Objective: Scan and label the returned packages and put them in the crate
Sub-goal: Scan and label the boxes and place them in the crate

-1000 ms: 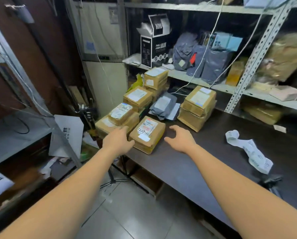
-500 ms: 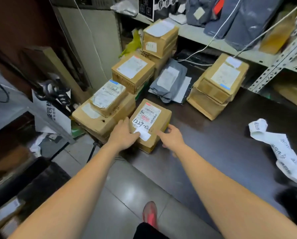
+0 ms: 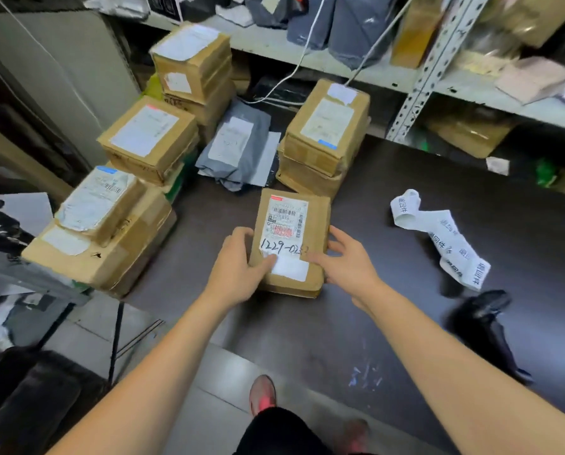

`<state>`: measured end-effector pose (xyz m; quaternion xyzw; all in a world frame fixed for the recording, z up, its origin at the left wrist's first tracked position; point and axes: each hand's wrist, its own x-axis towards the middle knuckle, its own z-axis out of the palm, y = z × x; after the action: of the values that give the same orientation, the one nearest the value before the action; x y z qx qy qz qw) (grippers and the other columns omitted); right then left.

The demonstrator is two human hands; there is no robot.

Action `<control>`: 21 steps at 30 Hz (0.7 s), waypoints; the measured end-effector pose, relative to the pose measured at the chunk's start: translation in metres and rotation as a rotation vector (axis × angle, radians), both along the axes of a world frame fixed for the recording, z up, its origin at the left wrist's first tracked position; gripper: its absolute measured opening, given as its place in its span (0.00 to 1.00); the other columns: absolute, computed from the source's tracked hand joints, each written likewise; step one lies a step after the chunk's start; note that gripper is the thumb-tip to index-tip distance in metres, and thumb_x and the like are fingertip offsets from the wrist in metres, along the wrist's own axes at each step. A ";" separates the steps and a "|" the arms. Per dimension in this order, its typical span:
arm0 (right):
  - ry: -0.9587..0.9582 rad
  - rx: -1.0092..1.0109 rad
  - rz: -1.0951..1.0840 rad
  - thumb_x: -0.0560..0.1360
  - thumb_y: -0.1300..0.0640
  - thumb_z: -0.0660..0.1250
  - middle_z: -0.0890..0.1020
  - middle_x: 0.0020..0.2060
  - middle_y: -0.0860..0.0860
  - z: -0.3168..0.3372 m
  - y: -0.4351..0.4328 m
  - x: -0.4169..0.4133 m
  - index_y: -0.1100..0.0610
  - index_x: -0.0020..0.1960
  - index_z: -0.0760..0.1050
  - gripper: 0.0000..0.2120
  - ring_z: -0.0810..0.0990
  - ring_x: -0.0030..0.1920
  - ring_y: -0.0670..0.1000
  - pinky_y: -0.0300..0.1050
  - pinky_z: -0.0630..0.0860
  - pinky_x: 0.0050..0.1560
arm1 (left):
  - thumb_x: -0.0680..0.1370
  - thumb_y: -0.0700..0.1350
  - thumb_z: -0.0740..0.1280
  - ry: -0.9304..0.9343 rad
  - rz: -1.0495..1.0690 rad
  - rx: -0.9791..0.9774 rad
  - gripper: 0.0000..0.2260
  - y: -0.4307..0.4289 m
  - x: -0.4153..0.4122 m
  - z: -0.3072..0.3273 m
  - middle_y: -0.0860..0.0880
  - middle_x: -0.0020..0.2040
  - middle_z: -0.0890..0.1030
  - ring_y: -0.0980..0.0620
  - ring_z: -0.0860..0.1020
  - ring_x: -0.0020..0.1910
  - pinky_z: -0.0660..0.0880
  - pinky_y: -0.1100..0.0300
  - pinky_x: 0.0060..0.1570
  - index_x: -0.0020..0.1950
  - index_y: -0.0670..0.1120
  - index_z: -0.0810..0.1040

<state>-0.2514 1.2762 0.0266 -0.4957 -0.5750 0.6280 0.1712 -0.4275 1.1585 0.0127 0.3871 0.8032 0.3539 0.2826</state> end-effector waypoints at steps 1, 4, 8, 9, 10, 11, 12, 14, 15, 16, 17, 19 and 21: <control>-0.002 0.011 -0.004 0.70 0.58 0.77 0.84 0.54 0.43 0.004 0.003 0.020 0.43 0.70 0.72 0.31 0.84 0.53 0.49 0.39 0.78 0.38 | 0.73 0.53 0.74 -0.010 -0.031 -0.004 0.25 0.006 0.016 0.001 0.48 0.56 0.77 0.50 0.77 0.52 0.76 0.52 0.51 0.67 0.52 0.69; -0.013 0.040 -0.046 0.70 0.58 0.77 0.84 0.55 0.43 0.011 0.010 0.081 0.40 0.68 0.73 0.30 0.83 0.54 0.50 0.41 0.77 0.40 | 0.74 0.53 0.74 -0.017 -0.121 0.030 0.29 0.021 0.069 0.005 0.50 0.56 0.76 0.52 0.76 0.51 0.76 0.53 0.53 0.73 0.54 0.67; -0.014 0.026 -0.062 0.72 0.57 0.75 0.84 0.49 0.33 0.008 0.012 0.157 0.26 0.49 0.77 0.24 0.83 0.57 0.45 0.49 0.82 0.52 | 0.73 0.53 0.75 -0.010 -0.176 0.057 0.30 0.035 0.139 0.004 0.53 0.53 0.74 0.61 0.75 0.45 0.70 0.68 0.43 0.73 0.57 0.68; -0.014 0.011 -0.058 0.73 0.57 0.75 0.83 0.47 0.29 0.008 0.011 0.173 0.23 0.46 0.76 0.26 0.83 0.57 0.43 0.48 0.82 0.53 | 0.73 0.53 0.74 -0.012 -0.181 0.050 0.29 0.037 0.155 0.002 0.53 0.52 0.74 0.62 0.75 0.45 0.69 0.69 0.43 0.72 0.57 0.68; -0.013 0.000 -0.055 0.73 0.57 0.75 0.82 0.45 0.26 0.007 0.011 0.187 0.21 0.44 0.75 0.27 0.82 0.56 0.41 0.46 0.82 0.52 | 0.73 0.53 0.74 -0.015 -0.188 0.042 0.29 0.039 0.169 0.001 0.54 0.52 0.74 0.62 0.75 0.45 0.69 0.69 0.42 0.72 0.58 0.68; -0.010 -0.006 -0.052 0.73 0.57 0.75 0.81 0.44 0.25 0.004 0.011 0.201 0.21 0.44 0.75 0.27 0.82 0.56 0.39 0.44 0.81 0.51 | 0.74 0.53 0.74 -0.018 -0.195 0.035 0.29 0.040 0.183 -0.001 0.55 0.52 0.73 0.62 0.75 0.45 0.70 0.68 0.43 0.72 0.59 0.68; -0.017 -0.006 -0.051 0.73 0.57 0.75 0.81 0.44 0.25 0.001 0.012 0.212 0.23 0.47 0.76 0.25 0.81 0.56 0.38 0.44 0.82 0.51 | 0.74 0.53 0.74 -0.019 -0.200 0.031 0.28 0.041 0.195 -0.003 0.56 0.52 0.73 0.61 0.76 0.47 0.71 0.66 0.44 0.72 0.59 0.68; -0.018 -0.012 -0.056 0.74 0.57 0.74 0.82 0.50 0.28 -0.008 0.013 0.231 0.31 0.56 0.77 0.22 0.81 0.58 0.39 0.49 0.82 0.57 | 0.74 0.52 0.73 -0.010 -0.200 0.021 0.28 0.041 0.217 -0.008 0.57 0.52 0.73 0.56 0.76 0.51 0.75 0.59 0.50 0.72 0.58 0.67; -0.012 -0.019 -0.055 0.75 0.58 0.73 0.82 0.53 0.31 -0.012 0.014 0.238 0.35 0.61 0.76 0.22 0.80 0.59 0.40 0.51 0.81 0.60 | 0.74 0.52 0.73 -0.001 -0.194 0.013 0.28 0.041 0.226 -0.010 0.57 0.52 0.72 0.54 0.75 0.52 0.76 0.55 0.53 0.72 0.57 0.67; -0.009 -0.024 -0.051 0.75 0.59 0.73 0.82 0.57 0.34 -0.015 0.015 0.243 0.38 0.64 0.76 0.22 0.80 0.61 0.41 0.53 0.80 0.62 | 0.74 0.52 0.73 0.003 -0.182 -0.001 0.28 0.040 0.233 -0.012 0.58 0.52 0.72 0.53 0.75 0.52 0.76 0.53 0.55 0.73 0.56 0.67; -0.004 -0.029 -0.045 0.76 0.59 0.72 0.81 0.59 0.36 -0.018 0.015 0.248 0.40 0.64 0.75 0.22 0.80 0.61 0.42 0.54 0.79 0.63 | 0.74 0.52 0.73 0.001 -0.166 -0.016 0.29 0.039 0.239 -0.015 0.58 0.53 0.72 0.53 0.75 0.53 0.76 0.51 0.56 0.73 0.56 0.67; 0.001 -0.034 -0.027 0.77 0.60 0.71 0.81 0.57 0.34 -0.022 0.015 0.254 0.38 0.61 0.75 0.21 0.79 0.60 0.40 0.51 0.78 0.64 | 0.74 0.54 0.73 -0.006 -0.131 -0.038 0.30 0.038 0.248 -0.018 0.56 0.54 0.72 0.53 0.76 0.53 0.77 0.50 0.57 0.73 0.56 0.66; -0.012 -0.037 -0.022 0.77 0.60 0.71 0.80 0.52 0.29 -0.023 0.014 0.257 0.33 0.57 0.74 0.21 0.78 0.58 0.36 0.46 0.78 0.63 | 0.72 0.57 0.74 0.000 -0.094 -0.059 0.32 0.039 0.254 -0.021 0.55 0.55 0.71 0.54 0.77 0.52 0.77 0.52 0.56 0.73 0.56 0.66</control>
<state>0.0052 1.2902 0.0039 -0.5087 -0.5588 0.6338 0.1653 -0.1738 1.1979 -0.0085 0.4158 0.7943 0.3165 0.3099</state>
